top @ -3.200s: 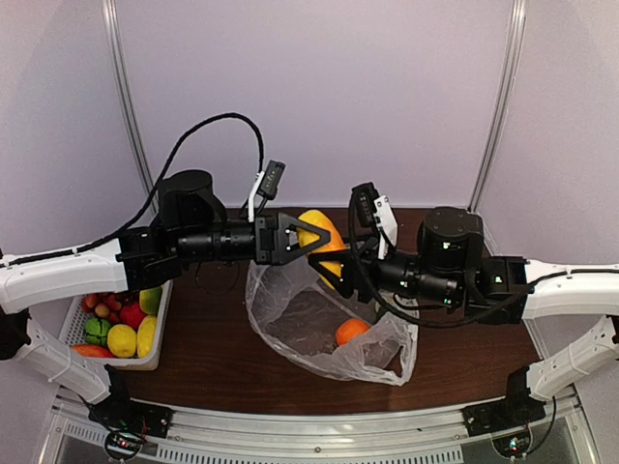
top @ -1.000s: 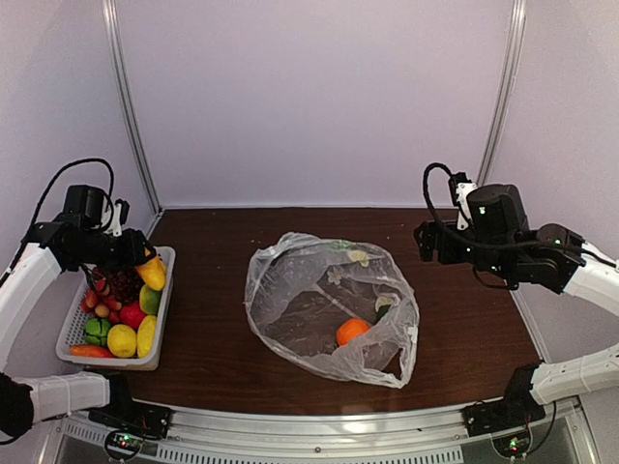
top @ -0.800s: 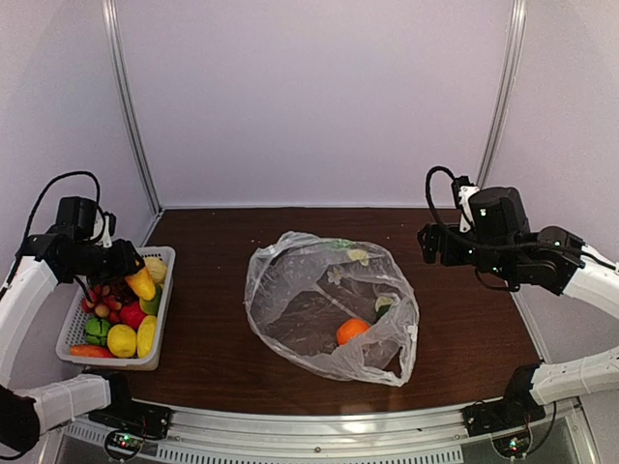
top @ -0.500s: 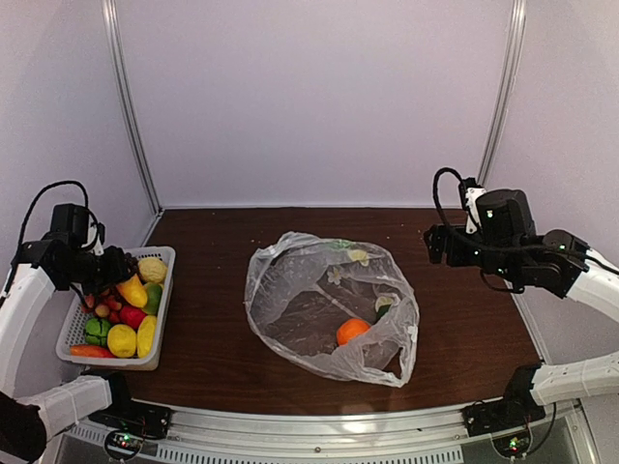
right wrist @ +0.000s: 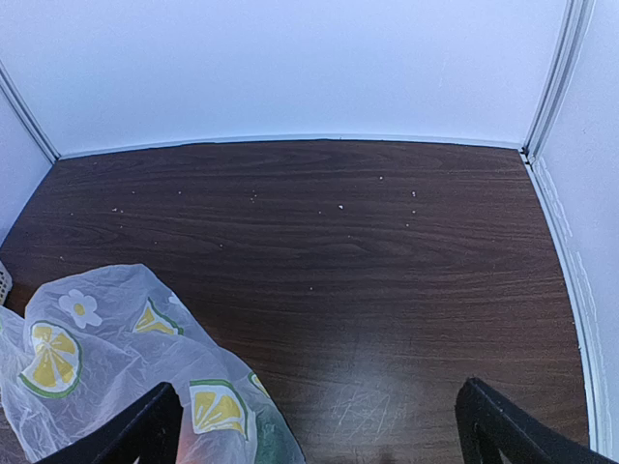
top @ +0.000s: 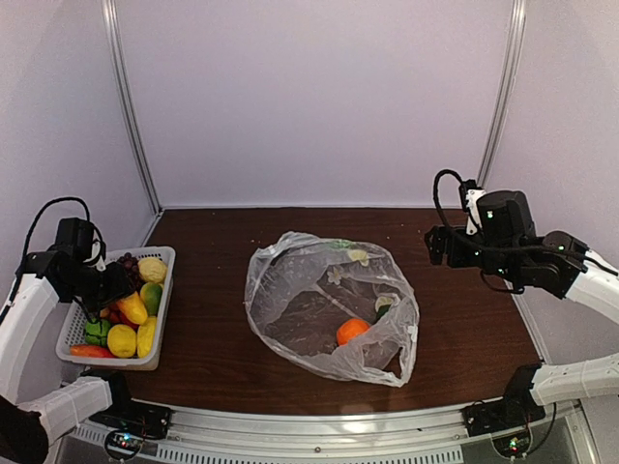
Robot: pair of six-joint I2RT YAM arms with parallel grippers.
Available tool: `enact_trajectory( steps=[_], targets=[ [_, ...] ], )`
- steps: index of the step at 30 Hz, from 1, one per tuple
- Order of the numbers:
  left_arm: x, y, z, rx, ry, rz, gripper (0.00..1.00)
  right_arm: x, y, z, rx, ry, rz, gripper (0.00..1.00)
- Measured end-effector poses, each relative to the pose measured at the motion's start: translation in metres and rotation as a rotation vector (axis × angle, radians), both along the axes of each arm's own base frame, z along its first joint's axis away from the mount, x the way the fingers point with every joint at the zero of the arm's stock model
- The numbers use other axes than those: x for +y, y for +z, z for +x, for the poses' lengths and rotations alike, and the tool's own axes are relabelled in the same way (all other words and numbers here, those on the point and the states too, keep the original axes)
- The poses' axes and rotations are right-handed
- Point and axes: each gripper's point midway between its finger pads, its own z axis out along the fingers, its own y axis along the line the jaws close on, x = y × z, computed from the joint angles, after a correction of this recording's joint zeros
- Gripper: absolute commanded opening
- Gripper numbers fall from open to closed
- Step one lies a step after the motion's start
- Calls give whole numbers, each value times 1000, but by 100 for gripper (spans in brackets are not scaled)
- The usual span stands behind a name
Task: Untie the knot of the plastic bag and take out the fruit
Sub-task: Place the fake fruit in the bin.
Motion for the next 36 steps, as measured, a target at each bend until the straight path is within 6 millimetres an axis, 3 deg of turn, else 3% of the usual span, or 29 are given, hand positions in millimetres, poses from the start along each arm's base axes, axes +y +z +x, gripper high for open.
enact_trajectory(
  steps=[7,17,21,24,26,31,36],
  targets=[
    [-2,0,0,-1,-8,-10,66,0,-1,1,2,2,5,100],
    [-5,0,0,-3,-17,-22,76,1,-1,1,5,7,8,100],
    [-6,3,0,-13,-32,-19,85,1,1,0,2,10,14,100],
    [-11,21,5,-54,-75,-21,87,1,5,-3,-7,22,28,100],
    [-20,50,13,-136,-139,-33,88,2,10,-7,-16,44,44,100],
    [-48,100,26,-333,-313,-86,88,11,32,-22,-64,155,118,100],
    [-85,122,28,-452,-508,-191,87,31,45,-35,-81,292,182,97]
  ],
)
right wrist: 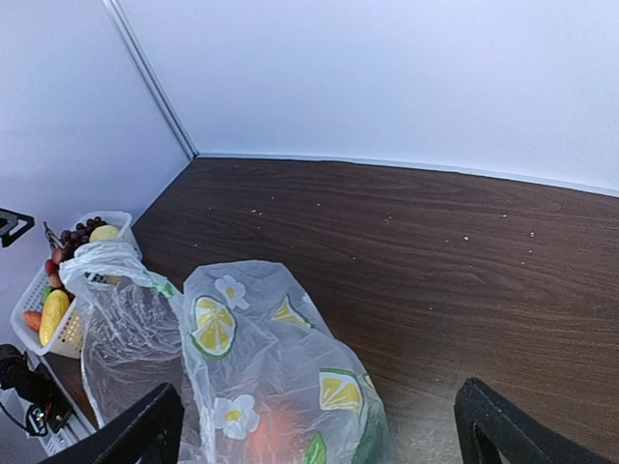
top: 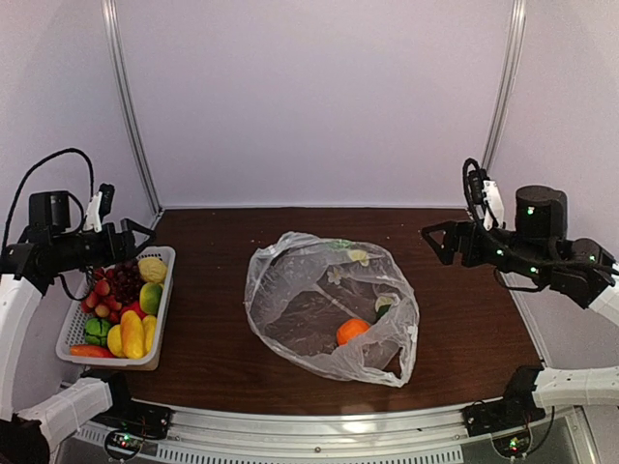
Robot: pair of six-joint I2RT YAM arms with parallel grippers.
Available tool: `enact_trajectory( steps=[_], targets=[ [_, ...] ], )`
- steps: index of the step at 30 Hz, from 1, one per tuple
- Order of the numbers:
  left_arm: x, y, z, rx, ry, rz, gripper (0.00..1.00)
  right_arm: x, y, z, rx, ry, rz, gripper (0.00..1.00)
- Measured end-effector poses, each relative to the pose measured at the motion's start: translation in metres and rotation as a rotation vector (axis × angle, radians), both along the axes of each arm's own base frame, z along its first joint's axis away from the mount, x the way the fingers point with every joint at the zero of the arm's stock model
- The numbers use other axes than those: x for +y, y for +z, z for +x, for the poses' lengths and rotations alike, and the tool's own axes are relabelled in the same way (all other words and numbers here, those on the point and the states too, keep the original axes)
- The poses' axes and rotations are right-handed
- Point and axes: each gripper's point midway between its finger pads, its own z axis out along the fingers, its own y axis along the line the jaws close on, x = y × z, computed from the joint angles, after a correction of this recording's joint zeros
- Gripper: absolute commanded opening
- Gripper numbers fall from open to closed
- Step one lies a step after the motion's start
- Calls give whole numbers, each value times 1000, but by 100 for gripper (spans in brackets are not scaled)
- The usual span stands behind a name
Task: Untie the knot of the plastic bag and take out the fruit
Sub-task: Place the fake fruit in the bin, then adjust the takeout bag at the center of the board.
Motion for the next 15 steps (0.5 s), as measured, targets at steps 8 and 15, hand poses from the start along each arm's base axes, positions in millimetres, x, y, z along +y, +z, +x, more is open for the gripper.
enact_trajectory(
  steps=[8,15],
  targets=[
    [-85,-14,-9,16,-358,8,87,32,-13,-13,53,165,30,97],
    [-169,-19,-23,7,-667,-33,87,46,-28,-24,97,223,17,93]
  ],
)
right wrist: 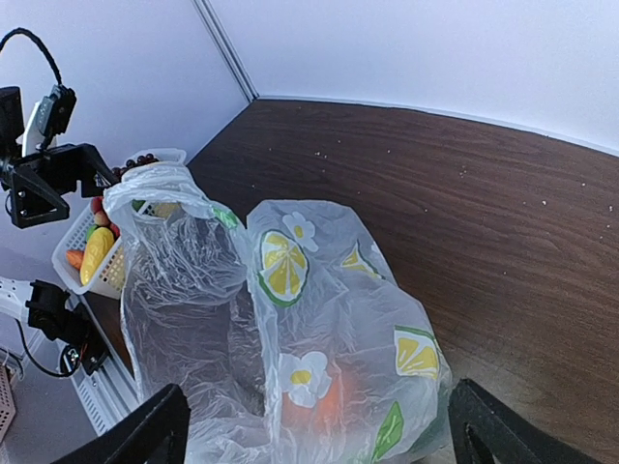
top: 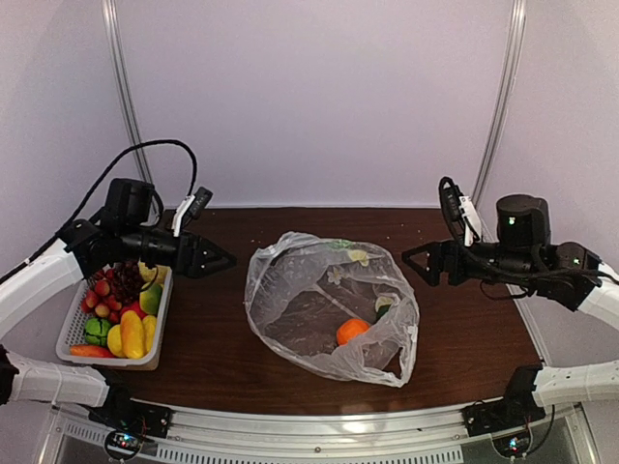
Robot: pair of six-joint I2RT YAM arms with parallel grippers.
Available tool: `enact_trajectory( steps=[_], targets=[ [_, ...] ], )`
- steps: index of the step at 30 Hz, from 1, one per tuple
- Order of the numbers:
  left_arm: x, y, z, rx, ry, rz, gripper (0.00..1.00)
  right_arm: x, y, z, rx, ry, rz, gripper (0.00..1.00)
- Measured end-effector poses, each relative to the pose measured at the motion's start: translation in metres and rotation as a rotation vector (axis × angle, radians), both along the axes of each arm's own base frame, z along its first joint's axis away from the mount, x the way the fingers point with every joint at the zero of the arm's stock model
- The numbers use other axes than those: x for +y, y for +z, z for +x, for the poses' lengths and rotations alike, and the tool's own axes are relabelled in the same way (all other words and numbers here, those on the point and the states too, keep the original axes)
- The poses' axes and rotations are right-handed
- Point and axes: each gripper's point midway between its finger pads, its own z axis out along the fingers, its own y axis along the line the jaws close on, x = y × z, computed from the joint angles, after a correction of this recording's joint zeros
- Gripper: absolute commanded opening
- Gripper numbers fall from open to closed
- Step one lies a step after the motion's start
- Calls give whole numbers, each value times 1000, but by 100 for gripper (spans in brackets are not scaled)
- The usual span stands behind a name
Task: Untie the knot of the plastic bag and take out the fruit
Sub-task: Adjust the takeout bag at the center of the board.
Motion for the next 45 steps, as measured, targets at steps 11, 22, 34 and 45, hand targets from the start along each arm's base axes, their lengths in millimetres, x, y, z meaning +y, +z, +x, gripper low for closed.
enact_trajectory(
  steps=[11,22,34,45],
  targets=[
    [-81,-25,5,31,-204,32,80,15,-57,-9,140,30,-99,69],
    [-90,-47,17,20,-180,90,3,14,-89,2,197,-49,-195,0],
    [-84,-42,-1,1,-132,46,0,37,-54,41,107,-119,-177,0],
    [-72,-37,-18,-28,47,-65,0,73,-60,75,84,-112,-237,51]
  ],
)
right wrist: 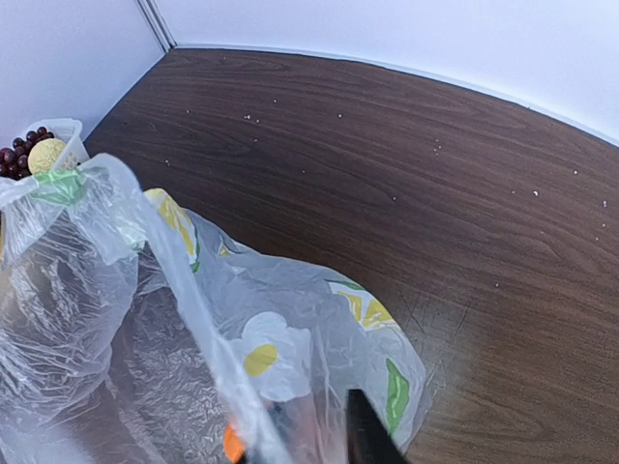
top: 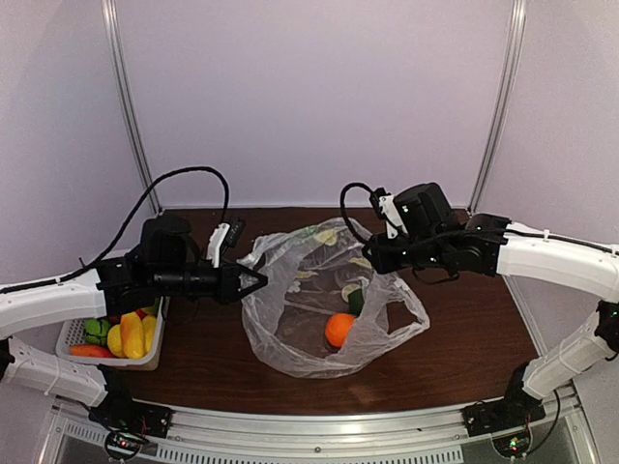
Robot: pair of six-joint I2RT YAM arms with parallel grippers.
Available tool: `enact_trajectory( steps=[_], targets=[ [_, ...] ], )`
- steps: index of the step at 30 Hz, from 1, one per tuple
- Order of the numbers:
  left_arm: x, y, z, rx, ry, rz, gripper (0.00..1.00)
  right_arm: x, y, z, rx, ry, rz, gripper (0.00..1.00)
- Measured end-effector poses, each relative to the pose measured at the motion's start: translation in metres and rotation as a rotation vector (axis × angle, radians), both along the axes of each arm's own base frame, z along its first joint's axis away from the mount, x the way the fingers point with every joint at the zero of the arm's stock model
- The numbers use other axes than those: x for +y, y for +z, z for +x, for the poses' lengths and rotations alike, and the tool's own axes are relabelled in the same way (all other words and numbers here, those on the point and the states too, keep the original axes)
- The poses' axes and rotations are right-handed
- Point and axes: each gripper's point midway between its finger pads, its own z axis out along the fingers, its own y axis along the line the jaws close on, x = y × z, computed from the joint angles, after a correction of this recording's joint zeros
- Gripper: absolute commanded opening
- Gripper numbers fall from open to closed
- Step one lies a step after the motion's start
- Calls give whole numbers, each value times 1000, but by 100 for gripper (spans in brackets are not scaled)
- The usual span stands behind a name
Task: Untie the knot of the plastic bag and take out the fruit
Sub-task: Adjust the takeout bag at the center of the board.
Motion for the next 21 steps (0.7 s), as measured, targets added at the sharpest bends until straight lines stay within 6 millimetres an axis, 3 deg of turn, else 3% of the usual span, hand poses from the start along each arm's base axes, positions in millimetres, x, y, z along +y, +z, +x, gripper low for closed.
enact_trajectory(
  steps=[3,7,11,15,18,21],
  targets=[
    [5,-11,4,21,52,10,0,-1,7,-1,-17,-7,-4,69],
    [8,-12,10,19,97,8,0,-1,32,-16,-77,20,6,80],
    [11,-12,13,16,121,8,0,2,63,-40,-139,63,46,81],
    [11,-12,14,13,128,9,0,18,91,-65,-193,127,82,81],
    [11,-11,14,11,130,9,0,32,96,-76,-202,165,78,80],
    [12,-11,15,12,137,9,0,49,87,-82,-189,200,54,79]
  ],
)
